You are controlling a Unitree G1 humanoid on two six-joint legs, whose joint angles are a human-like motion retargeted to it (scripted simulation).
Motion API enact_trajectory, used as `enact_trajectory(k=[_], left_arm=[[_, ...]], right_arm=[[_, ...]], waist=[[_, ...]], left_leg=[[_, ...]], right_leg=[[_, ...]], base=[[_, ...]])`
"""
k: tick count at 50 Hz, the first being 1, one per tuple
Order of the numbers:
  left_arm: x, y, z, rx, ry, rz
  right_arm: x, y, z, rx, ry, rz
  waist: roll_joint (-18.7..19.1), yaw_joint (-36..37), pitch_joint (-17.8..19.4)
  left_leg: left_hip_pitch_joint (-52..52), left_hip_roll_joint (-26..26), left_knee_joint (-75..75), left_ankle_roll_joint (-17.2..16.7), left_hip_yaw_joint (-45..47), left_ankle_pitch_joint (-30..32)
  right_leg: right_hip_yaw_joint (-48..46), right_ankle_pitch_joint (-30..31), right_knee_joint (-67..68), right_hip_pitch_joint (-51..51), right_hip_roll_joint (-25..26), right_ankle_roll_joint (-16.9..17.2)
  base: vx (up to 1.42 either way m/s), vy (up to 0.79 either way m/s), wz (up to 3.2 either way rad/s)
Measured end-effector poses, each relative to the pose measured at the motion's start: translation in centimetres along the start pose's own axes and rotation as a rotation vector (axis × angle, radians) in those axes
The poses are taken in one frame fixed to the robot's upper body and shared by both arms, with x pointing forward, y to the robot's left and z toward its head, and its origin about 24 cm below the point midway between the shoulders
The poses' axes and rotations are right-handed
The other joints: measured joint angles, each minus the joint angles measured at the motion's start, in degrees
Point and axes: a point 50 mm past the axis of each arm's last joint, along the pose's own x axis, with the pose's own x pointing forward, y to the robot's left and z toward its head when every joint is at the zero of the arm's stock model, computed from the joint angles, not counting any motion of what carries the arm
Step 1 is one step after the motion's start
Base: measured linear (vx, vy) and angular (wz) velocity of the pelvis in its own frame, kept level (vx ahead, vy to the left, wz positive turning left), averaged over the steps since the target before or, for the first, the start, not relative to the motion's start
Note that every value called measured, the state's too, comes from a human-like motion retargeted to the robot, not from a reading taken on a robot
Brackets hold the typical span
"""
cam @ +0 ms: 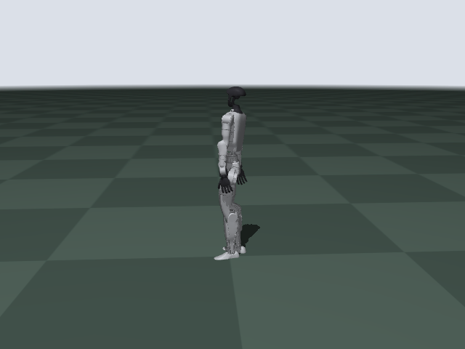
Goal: In place motions
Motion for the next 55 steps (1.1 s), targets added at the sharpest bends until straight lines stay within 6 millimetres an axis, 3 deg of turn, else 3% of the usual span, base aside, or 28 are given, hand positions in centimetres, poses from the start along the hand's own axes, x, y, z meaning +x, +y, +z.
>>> enact_trajectory(k=[10, 38, 55], left_arm=[[-0.1, 0.3, 0.3, 0.014, -0.004, -0.003], [0.3, -1.5, -0.3, -0.045, -0.007, -0.067], [0.2, -0.7, -0.9, -0.067, 0.013, -0.042]], right_arm=[[-0.1, -0.2, -0.1, -0.013, 0.012, 0.008], [0.2, 0.7, 0.3, -0.013, -0.018, -0.029], [0.0, 0.4, 1.1, 0.004, -0.058, -0.015]], waist=[[-0.07, 0.16, 0.35], [-0.87, 0.41, 0.19], [-1.28, 0.54, -0.06]], left_leg=[[-0.13, -0.33, -0.13, 0.21, -0.36, 0.12], [0.22, -0.89, -0.18, 0.84, -0.38, -0.60], [0.28, -2.12, -0.76, 2.33, -0.79, -1.26]], right_leg=[[-0.45, 0.00, -0.05, 0.01, -0.21, 0.11], [-0.77, -0.19, 0.05, 0.43, -0.73, 0.81], [0.25, 0.17, 0.57, -0.31, -1.15, 1.59]], base=[[0.00, 0.00, 0.00], [0.00, 0.00, 0.00], [0.01, 0.02, -0.01]])
